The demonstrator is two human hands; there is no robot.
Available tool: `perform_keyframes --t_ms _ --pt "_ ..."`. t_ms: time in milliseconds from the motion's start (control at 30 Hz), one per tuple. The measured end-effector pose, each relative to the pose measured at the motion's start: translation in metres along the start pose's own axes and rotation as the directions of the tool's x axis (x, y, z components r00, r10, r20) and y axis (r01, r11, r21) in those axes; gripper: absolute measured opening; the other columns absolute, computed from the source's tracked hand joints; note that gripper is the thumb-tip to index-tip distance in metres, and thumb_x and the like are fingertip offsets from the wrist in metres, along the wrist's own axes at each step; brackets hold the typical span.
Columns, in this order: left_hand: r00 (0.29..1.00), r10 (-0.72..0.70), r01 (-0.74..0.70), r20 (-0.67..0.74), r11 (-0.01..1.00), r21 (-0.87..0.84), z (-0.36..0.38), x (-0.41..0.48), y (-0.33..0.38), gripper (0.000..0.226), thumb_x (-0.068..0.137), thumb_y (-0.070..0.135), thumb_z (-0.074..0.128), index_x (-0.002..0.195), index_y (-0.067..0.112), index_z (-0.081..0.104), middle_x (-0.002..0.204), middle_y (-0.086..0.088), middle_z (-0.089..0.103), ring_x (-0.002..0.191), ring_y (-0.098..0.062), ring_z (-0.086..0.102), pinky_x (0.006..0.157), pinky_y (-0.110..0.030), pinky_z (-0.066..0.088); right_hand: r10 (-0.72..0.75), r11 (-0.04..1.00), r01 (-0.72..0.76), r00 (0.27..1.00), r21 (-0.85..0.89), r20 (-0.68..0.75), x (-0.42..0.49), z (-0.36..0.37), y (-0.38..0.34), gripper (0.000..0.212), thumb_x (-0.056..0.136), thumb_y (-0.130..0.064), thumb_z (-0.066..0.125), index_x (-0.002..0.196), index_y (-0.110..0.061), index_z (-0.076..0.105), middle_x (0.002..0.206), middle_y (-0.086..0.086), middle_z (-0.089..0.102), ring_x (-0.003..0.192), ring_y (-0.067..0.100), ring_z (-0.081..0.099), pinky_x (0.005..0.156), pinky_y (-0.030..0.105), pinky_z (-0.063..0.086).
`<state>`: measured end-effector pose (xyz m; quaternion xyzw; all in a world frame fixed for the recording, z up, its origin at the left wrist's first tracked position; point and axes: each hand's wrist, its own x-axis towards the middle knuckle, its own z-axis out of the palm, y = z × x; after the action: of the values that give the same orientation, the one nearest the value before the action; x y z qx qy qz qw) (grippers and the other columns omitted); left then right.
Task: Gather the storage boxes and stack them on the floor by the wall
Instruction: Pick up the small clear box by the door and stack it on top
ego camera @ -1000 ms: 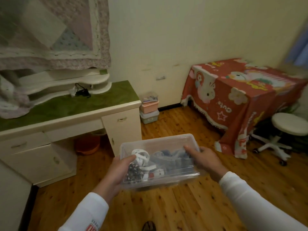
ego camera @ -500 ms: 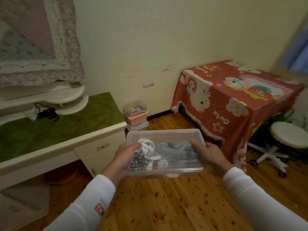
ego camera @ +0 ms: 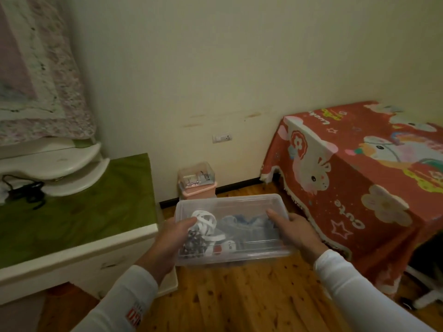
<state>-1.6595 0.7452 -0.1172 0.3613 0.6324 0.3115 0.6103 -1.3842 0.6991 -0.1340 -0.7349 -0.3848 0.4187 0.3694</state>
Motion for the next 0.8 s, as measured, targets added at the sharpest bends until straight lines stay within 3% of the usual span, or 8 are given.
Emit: perform_keyframes --t_ms 133,333,500,633,733,800 --pt "0.997 0.006 -0.008 -0.073 1.0 -0.019 0.024 0.045 0.026 0.037 0.092 0.029 0.062 0.123 0.01 0.059 0.098 -0.009 0.071 0.088 -0.026 0.069 0.064 -0.035 0.056 -0.034 0.999 0.036 0.998 -0.031 0.062 0.069 -0.011 -0.024 0.044 0.079 -0.063 0.061 0.098 -0.024 0.068 0.085 -0.004 0.071 0.075 0.013 0.067 0.052 0.02 0.045" --pt "0.988 0.019 -0.025 -0.156 0.999 -0.038 0.035 0.111 0.063 0.043 0.087 0.034 0.066 0.125 0.017 0.059 0.112 -0.007 0.067 0.101 -0.027 0.063 0.082 -0.042 0.054 -0.02 0.999 0.026 0.991 -0.044 0.132 0.162 -0.004 -0.059 0.039 0.078 -0.063 0.063 0.09 -0.026 0.067 0.084 -0.005 0.071 0.075 0.015 0.068 0.053 0.023 0.048" --pt "0.987 0.011 -0.023 -0.163 0.997 -0.075 0.041 0.183 0.094 0.047 0.089 0.033 0.066 0.132 0.017 0.054 0.12 -0.009 0.064 0.099 -0.025 0.062 0.068 -0.034 0.052 -0.018 0.999 0.025 0.984 -0.034 0.175 0.241 0.01 -0.079 0.044 0.081 -0.058 0.063 0.097 -0.018 0.069 0.091 0.004 0.072 0.079 0.02 0.067 0.06 0.028 0.048" --pt "0.986 -0.021 0.006 -0.167 0.996 -0.091 0.042 0.256 0.125 0.055 0.089 0.033 0.066 0.137 0.014 0.048 0.126 -0.012 0.061 0.109 -0.031 0.06 0.092 -0.049 0.052 0.011 0.999 -0.003 0.983 -0.043 0.185 0.317 0.028 -0.108 0.044 0.081 -0.057 0.064 0.098 -0.016 0.07 0.09 0.005 0.073 0.079 0.022 0.068 0.063 0.033 0.053" --pt "0.982 -0.031 0.013 -0.184 0.995 -0.094 0.037 0.313 0.152 0.055 0.089 0.034 0.066 0.137 0.012 0.05 0.128 -0.014 0.061 0.112 -0.033 0.059 0.097 -0.052 0.05 0.024 0.998 -0.01 0.977 -0.067 0.213 0.374 0.045 -0.133 0.047 0.08 -0.059 0.063 0.098 -0.016 0.071 0.092 0.005 0.074 0.083 0.024 0.07 0.078 0.043 0.058" --pt "0.98 -0.019 -0.002 -0.199 0.995 -0.103 0.034 0.344 0.17 0.056 0.09 0.032 0.066 0.138 0.01 0.049 0.131 -0.015 0.059 0.114 -0.035 0.059 0.098 -0.052 0.049 0.026 0.997 -0.01 0.978 -0.074 0.207 0.403 0.055 -0.148 0.049 0.079 -0.06 0.063 0.097 -0.016 0.071 0.092 0.004 0.074 0.083 0.023 0.07 0.08 0.044 0.057"
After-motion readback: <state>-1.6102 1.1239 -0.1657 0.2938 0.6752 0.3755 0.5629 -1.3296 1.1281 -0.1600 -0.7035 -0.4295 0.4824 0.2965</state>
